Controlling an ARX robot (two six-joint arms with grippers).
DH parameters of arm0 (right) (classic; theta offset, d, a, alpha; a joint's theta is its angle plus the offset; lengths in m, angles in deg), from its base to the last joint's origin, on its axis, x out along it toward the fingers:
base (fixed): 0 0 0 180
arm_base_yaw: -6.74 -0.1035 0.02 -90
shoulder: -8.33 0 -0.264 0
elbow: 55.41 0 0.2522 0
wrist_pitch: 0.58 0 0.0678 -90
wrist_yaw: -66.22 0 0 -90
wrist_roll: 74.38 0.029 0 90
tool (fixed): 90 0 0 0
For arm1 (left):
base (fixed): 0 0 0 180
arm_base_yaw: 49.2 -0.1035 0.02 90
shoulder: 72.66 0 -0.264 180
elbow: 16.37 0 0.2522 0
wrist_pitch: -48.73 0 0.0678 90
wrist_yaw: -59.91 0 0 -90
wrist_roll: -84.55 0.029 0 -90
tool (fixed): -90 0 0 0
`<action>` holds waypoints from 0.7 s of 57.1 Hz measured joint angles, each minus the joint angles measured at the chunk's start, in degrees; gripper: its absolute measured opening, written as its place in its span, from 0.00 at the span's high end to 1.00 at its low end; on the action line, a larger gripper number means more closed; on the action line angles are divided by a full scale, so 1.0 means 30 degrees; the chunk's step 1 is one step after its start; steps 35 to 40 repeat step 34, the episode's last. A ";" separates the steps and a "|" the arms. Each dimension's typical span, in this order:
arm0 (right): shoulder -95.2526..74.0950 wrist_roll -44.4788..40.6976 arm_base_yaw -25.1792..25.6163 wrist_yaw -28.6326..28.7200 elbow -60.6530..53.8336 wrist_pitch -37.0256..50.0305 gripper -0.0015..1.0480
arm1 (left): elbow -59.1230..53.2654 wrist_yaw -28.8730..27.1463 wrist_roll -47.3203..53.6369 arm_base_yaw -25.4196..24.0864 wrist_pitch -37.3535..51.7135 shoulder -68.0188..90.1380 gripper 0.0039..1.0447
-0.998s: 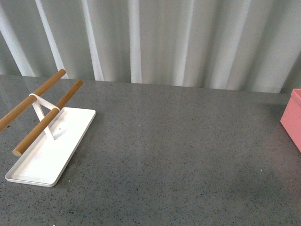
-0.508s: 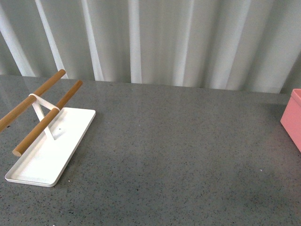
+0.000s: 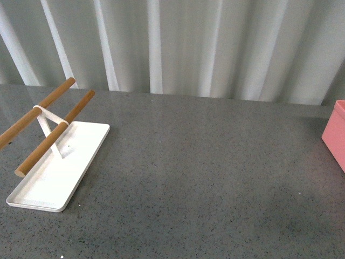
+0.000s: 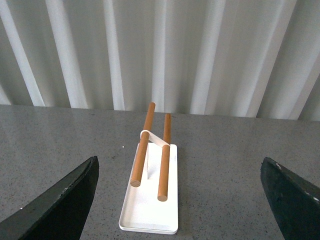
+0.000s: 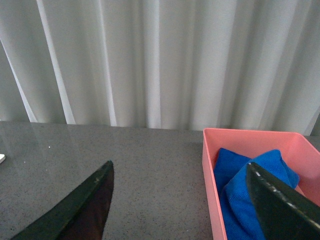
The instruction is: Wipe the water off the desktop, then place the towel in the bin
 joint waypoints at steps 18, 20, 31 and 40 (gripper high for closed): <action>0.0000 0.0022 0.0000 0.0000 0.0000 -0.0007 0.07 | 0.0000 0.0000 0.0000 0.0000 0.0000 0.0000 0.06; 0.0000 0.0022 0.0000 0.0000 0.0000 -0.0007 0.07 | 0.0000 0.0000 0.0000 0.0000 0.0000 0.0000 0.06; 0.0000 0.0022 0.0000 0.0000 0.0000 -0.0007 0.07 | 0.0000 0.0000 0.0007 0.0000 0.0000 0.0000 0.06; 0.0000 0.0022 0.0000 0.0000 0.0000 -0.0007 0.07 | 0.0000 0.0000 0.0000 0.0000 0.0000 0.0000 0.06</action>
